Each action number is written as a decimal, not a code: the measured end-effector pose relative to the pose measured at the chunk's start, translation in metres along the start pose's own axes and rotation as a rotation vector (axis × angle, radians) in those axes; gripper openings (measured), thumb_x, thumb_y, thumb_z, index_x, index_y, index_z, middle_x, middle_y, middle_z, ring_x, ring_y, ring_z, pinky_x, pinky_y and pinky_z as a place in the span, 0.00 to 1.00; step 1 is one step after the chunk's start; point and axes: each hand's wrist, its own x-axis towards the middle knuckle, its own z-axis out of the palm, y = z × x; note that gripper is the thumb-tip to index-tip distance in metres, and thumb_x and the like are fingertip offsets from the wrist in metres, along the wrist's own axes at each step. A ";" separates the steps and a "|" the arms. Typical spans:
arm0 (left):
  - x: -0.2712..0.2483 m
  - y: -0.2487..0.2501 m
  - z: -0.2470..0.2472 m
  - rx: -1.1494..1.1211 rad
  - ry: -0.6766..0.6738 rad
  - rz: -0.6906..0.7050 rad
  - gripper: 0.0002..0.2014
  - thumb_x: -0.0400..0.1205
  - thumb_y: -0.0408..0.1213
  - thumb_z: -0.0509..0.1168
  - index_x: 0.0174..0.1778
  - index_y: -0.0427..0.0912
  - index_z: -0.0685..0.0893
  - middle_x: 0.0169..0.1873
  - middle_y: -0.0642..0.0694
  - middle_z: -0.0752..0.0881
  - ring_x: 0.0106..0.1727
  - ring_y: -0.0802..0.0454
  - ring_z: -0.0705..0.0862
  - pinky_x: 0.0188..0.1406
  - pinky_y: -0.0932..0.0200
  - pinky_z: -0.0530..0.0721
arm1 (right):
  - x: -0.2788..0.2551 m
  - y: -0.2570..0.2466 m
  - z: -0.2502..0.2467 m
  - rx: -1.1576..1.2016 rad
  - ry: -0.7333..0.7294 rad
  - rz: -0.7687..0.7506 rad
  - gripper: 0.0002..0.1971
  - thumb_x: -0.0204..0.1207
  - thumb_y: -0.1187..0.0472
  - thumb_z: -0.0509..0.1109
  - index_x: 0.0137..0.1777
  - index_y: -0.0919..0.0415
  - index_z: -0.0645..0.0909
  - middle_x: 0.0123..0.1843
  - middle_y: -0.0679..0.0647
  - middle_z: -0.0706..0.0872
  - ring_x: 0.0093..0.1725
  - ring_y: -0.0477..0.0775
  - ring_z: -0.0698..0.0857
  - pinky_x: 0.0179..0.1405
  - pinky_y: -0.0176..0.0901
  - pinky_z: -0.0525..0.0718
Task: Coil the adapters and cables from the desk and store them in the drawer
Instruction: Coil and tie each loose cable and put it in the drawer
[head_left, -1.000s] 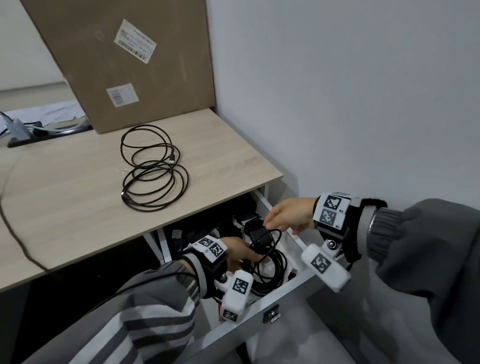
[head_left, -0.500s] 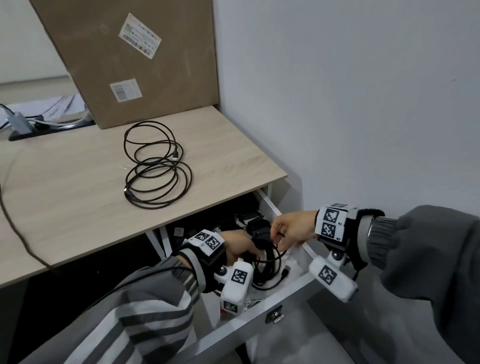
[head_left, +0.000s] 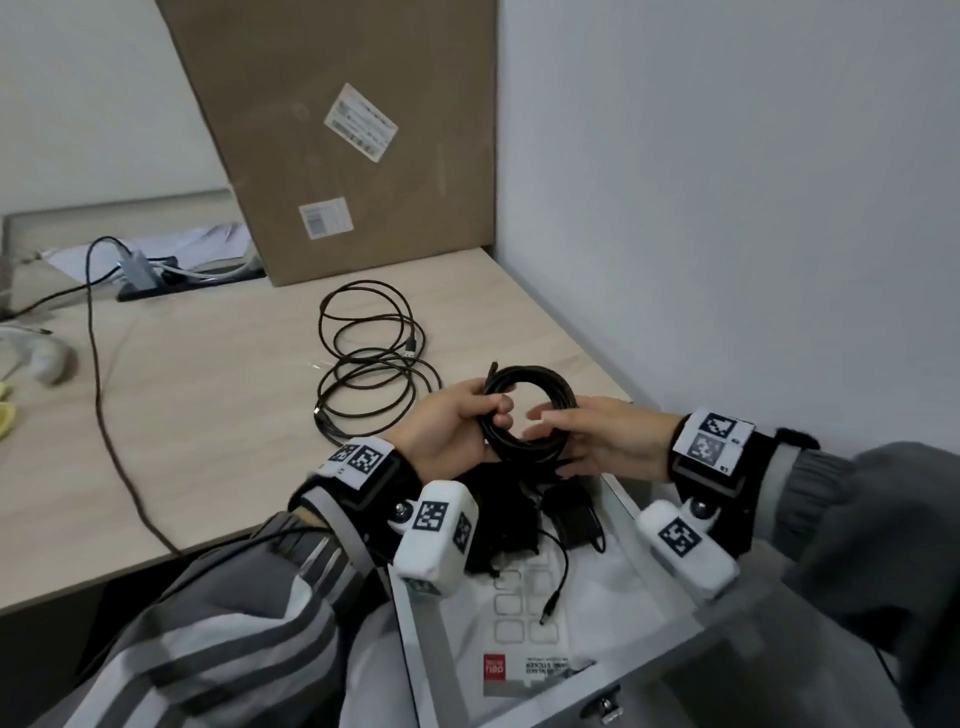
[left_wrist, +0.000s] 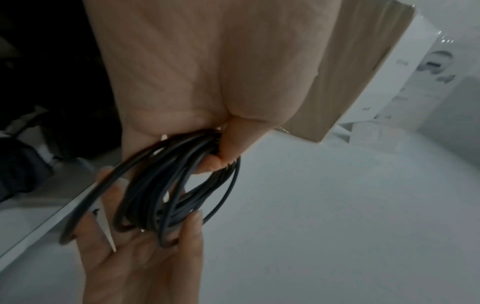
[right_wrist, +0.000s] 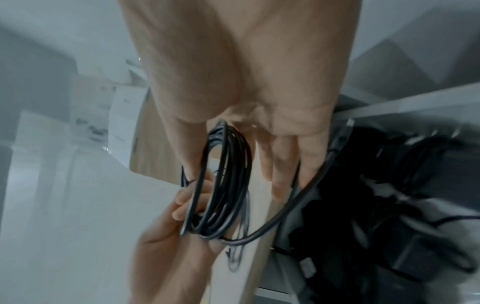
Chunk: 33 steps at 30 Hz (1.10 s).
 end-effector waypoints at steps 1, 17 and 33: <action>0.001 0.005 -0.003 -0.029 0.021 0.016 0.09 0.74 0.26 0.57 0.49 0.38 0.75 0.33 0.47 0.74 0.29 0.56 0.75 0.35 0.57 0.77 | 0.004 -0.006 0.003 0.011 -0.004 -0.016 0.15 0.80 0.57 0.65 0.65 0.58 0.75 0.56 0.57 0.87 0.50 0.55 0.85 0.55 0.49 0.82; 0.019 0.050 -0.048 -0.071 0.384 0.202 0.18 0.87 0.51 0.55 0.44 0.38 0.75 0.19 0.54 0.60 0.17 0.62 0.60 0.19 0.68 0.69 | 0.060 -0.052 0.045 -0.565 -0.042 -0.200 0.17 0.83 0.44 0.56 0.57 0.58 0.72 0.29 0.51 0.82 0.25 0.47 0.74 0.31 0.35 0.73; -0.012 0.028 -0.068 0.350 0.413 0.159 0.15 0.87 0.47 0.58 0.43 0.39 0.75 0.21 0.54 0.63 0.21 0.58 0.61 0.20 0.65 0.68 | 0.055 -0.051 0.042 -1.032 -0.260 0.044 0.17 0.79 0.51 0.68 0.64 0.54 0.72 0.36 0.45 0.84 0.29 0.41 0.78 0.35 0.32 0.75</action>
